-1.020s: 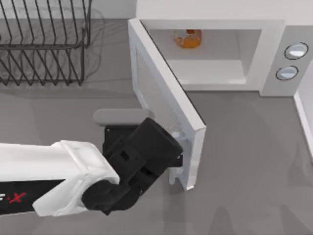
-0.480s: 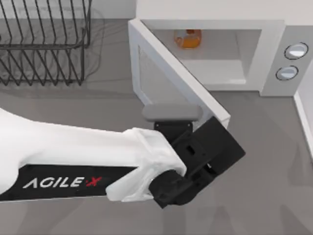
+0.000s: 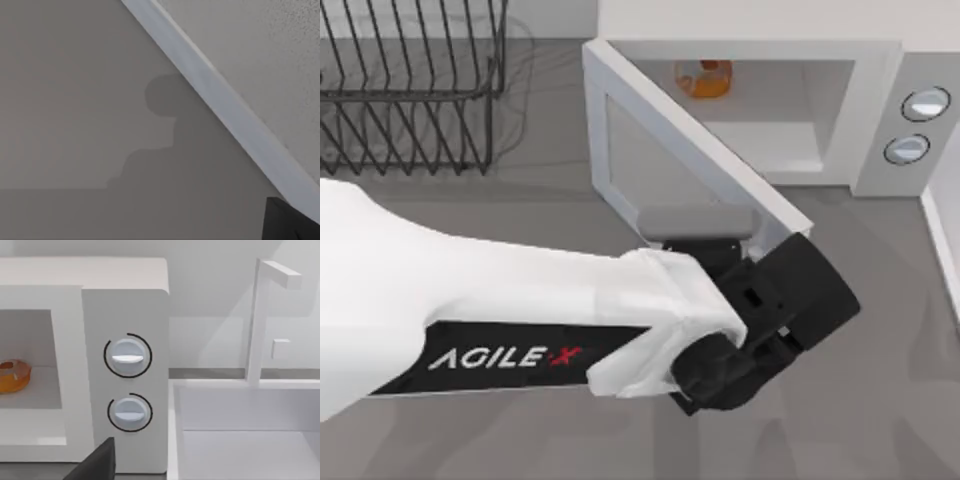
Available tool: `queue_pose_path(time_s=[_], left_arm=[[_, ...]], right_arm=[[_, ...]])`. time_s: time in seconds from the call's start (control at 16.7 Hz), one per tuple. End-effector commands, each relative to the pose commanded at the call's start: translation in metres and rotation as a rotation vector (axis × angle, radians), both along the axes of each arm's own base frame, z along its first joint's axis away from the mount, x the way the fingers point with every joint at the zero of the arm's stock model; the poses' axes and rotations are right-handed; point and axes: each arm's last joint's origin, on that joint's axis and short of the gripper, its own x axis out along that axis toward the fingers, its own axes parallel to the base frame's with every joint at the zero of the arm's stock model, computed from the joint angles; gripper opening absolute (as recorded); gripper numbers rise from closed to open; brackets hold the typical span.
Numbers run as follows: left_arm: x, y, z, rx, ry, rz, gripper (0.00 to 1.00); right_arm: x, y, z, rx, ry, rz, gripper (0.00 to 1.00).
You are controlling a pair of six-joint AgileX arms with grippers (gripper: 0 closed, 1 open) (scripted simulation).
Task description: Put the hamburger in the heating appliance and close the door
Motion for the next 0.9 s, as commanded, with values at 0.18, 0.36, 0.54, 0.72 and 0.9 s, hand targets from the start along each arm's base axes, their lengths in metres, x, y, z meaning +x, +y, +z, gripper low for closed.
queue_pose_path(time_s=[0.18, 0.36, 0.54, 0.72, 0.9], left_arm=[[-0.001, -0.009, -0.003, 0.011, 0.005, -0.002, 0.0], [0.0, -0.037, -0.003, 0.014, 0.005, -0.001, 0.0], [0.002, -0.074, 0.005, -0.013, -0.007, 0.001, 0.0], [-0.001, -0.095, 0.002, -0.005, -0.003, 0.0, 0.0], [-0.002, -0.1, 0.0, 0.0, 0.0, 0.0, 0.0]], right_arm=[[0.0, 0.0, 0.0, 0.0, 0.0, 0.0, 1.0], [0.0, 0.0, 0.0, 0.0, 0.0, 0.0, 1.0], [0.0, 0.0, 0.0, 0.0, 0.0, 0.0, 1.0], [0.0, 0.0, 0.0, 0.0, 0.0, 0.0, 1.0], [0.0, 0.0, 0.0, 0.0, 0.0, 0.0, 1.0]])
